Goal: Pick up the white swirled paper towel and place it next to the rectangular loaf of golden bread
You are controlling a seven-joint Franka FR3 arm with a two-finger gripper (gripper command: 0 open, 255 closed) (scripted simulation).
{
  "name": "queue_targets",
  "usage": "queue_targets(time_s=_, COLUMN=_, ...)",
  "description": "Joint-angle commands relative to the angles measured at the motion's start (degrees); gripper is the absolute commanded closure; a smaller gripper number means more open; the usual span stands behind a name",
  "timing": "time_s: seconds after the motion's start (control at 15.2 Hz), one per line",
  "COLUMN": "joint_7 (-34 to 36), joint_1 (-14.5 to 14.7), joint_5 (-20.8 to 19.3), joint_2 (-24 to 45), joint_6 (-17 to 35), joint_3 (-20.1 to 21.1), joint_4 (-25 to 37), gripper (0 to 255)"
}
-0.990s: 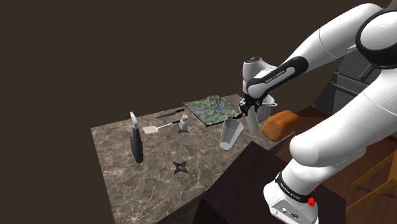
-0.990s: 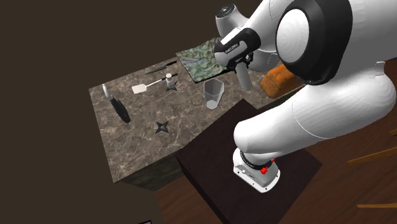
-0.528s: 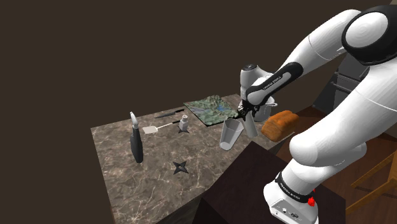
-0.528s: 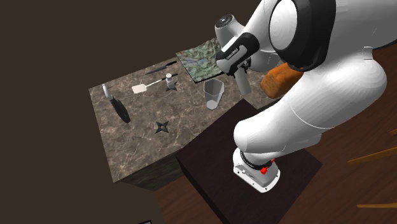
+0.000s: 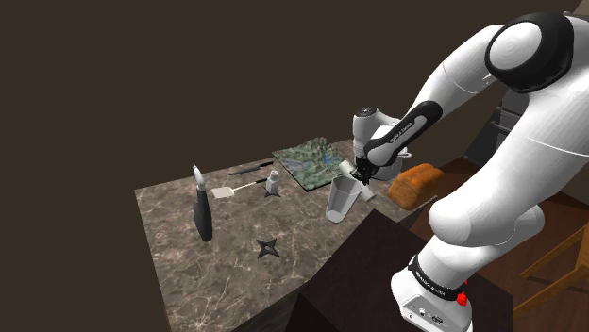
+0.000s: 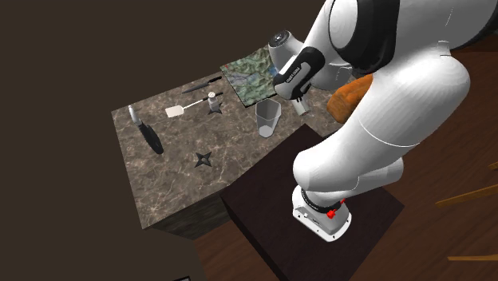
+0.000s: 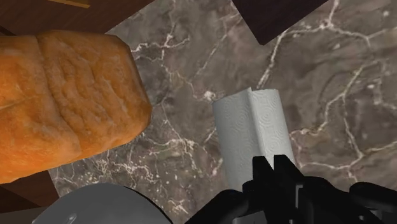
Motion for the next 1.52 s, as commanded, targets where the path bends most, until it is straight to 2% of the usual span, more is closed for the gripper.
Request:
queue_targets(time_s=0.0, joint_7=1.79, joint_1=-0.10, joint_5=-1.83, joint_2=1.96, joint_6=1.23, joint_3=-0.27, joint_4=0.18, gripper=255)
queue_targets(time_s=0.26, joint_7=6.03, joint_1=-0.09, joint_5=-6.11, joint_2=6.18, joint_6=3.61, joint_3=-1.00, joint_4=1.10, gripper=255)
queue_targets(time_s=0.79, joint_7=6.02, joint_1=-0.04, joint_5=-6.10, joint_2=6.17, joint_6=3.61, joint_3=-1.05, joint_4=1.10, gripper=255)
queue_targets(time_s=0.86, joint_7=6.34, joint_1=-0.01, joint_5=-6.42, joint_2=6.64, joint_6=3.76, joint_3=-1.11, joint_4=1.33, gripper=0)
queue_targets(time_s=1.19, joint_7=6.02, joint_1=-0.04, joint_5=-6.11, joint_2=6.18, joint_6=3.61, joint_3=-1.04, joint_4=1.09, gripper=0)
queue_targets(time_s=1.45, joint_7=-0.11, joint_1=1.24, joint_5=2.91, joint_2=-1.61, joint_6=-2.22, joint_3=1.91, joint_4=-0.09, gripper=0)
